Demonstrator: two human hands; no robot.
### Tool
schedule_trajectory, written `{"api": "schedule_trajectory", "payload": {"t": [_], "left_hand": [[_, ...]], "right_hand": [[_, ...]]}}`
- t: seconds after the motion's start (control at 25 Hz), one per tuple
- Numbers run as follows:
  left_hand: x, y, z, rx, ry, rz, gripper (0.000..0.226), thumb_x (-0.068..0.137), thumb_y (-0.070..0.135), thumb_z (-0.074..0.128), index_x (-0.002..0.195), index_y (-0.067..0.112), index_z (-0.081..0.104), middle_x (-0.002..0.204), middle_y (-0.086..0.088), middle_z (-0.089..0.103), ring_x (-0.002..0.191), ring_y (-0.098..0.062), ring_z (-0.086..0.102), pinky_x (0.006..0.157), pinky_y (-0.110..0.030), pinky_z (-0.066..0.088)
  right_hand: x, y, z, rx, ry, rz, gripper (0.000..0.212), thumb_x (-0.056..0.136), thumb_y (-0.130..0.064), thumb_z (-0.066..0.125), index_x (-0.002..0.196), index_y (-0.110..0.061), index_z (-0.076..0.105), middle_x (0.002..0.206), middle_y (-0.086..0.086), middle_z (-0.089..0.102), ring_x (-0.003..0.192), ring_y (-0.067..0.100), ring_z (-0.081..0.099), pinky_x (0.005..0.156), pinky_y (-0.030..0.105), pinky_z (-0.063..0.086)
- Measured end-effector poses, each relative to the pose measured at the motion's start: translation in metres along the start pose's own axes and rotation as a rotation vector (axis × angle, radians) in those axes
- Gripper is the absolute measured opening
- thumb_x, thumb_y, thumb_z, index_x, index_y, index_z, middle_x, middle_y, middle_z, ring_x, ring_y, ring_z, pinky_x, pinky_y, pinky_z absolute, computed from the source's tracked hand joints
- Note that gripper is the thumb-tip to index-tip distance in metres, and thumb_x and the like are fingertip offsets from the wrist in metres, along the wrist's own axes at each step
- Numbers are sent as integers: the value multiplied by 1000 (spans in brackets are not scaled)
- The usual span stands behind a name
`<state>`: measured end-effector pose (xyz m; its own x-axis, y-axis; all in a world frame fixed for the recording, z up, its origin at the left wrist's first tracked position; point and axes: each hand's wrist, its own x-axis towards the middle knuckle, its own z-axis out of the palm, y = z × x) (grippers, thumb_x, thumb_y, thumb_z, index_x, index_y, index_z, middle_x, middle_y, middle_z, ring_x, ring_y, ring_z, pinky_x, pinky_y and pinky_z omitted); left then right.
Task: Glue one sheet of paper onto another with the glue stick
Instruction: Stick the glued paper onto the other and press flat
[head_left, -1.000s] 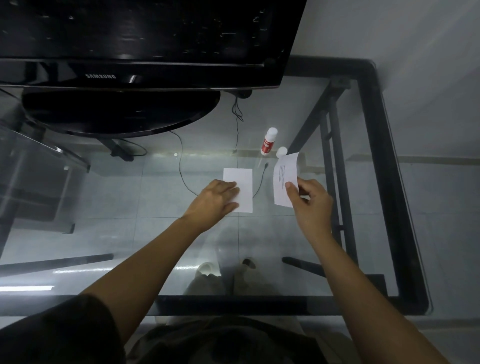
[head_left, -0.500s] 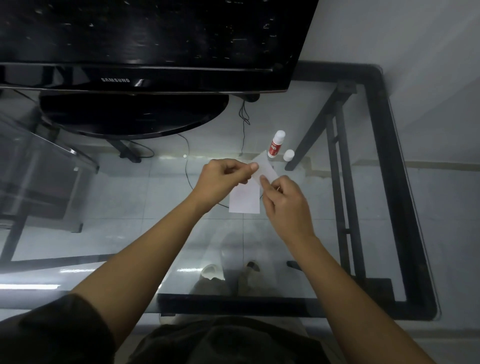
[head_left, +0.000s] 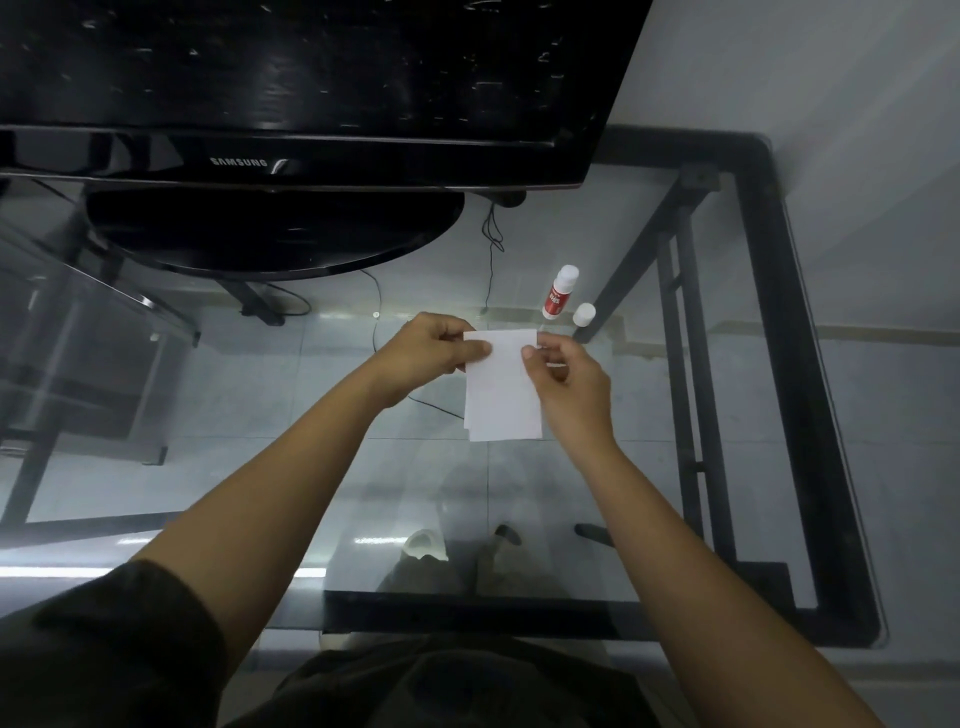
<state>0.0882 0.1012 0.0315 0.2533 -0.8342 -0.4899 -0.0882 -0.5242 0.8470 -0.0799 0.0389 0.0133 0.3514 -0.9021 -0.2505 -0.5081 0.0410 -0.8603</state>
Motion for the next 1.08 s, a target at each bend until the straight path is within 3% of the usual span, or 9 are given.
{"api": "schedule_trajectory", "payload": {"t": [0.08, 0.16, 0.24, 0.44, 0.52, 0.68, 1.08], "left_hand": [[2, -10, 8, -79, 88, -35, 19, 85, 20, 65, 66, 20, 63, 79, -5, 63, 78, -19, 59, 70, -32, 47], [2, -25, 19, -160, 212, -98, 15, 84, 17, 66, 70, 22, 61, 83, -9, 65, 83, -25, 63, 74, -38, 53], [1, -39, 30, -212, 296, -142, 12, 83, 13, 67, 76, 21, 61, 77, -6, 65, 81, -25, 65, 77, -37, 57], [18, -50, 41, -142, 460, -143, 9, 82, 14, 69, 78, 18, 62, 67, 5, 60, 64, -11, 61, 66, -24, 56], [26, -50, 42, -52, 498, -115, 7, 82, 16, 68, 86, 15, 63, 67, 5, 60, 63, -13, 61, 67, -25, 54], [36, -53, 43, 89, 509, -95, 15, 83, 17, 67, 95, 11, 62, 73, -3, 63, 68, -17, 60, 58, -12, 43], [40, -56, 46, 193, 537, -87, 18, 84, 19, 67, 97, 8, 62, 74, -2, 61, 66, -14, 56, 58, -9, 38]], "right_hand": [[3, 6, 4, 9, 8, 39, 14, 87, -29, 60, 98, -20, 59, 94, -5, 61, 75, 3, 56, 65, 15, 48], [5, 16, 9, 29, -16, 126, 9, 86, -27, 61, 92, -21, 58, 91, -5, 61, 82, 12, 60, 78, 30, 54], [7, 25, 13, 19, -33, 193, 10, 87, -28, 60, 93, -19, 60, 92, -4, 63, 86, 17, 62, 83, 35, 54], [26, 31, 21, 12, 37, 197, 16, 84, -26, 64, 93, -12, 66, 84, -1, 66, 78, 17, 64, 77, 29, 54], [34, 31, 23, 13, 49, 202, 15, 83, -25, 66, 91, -12, 66, 83, 1, 67, 75, 17, 64, 72, 23, 51], [43, 35, 25, -77, 32, 191, 15, 84, -25, 66, 90, -11, 67, 81, -3, 66, 70, 9, 59, 62, 10, 39], [47, 37, 27, -144, 55, 171, 16, 83, -24, 65, 89, -10, 69, 84, 2, 71, 68, 8, 58, 58, 7, 35]]}}
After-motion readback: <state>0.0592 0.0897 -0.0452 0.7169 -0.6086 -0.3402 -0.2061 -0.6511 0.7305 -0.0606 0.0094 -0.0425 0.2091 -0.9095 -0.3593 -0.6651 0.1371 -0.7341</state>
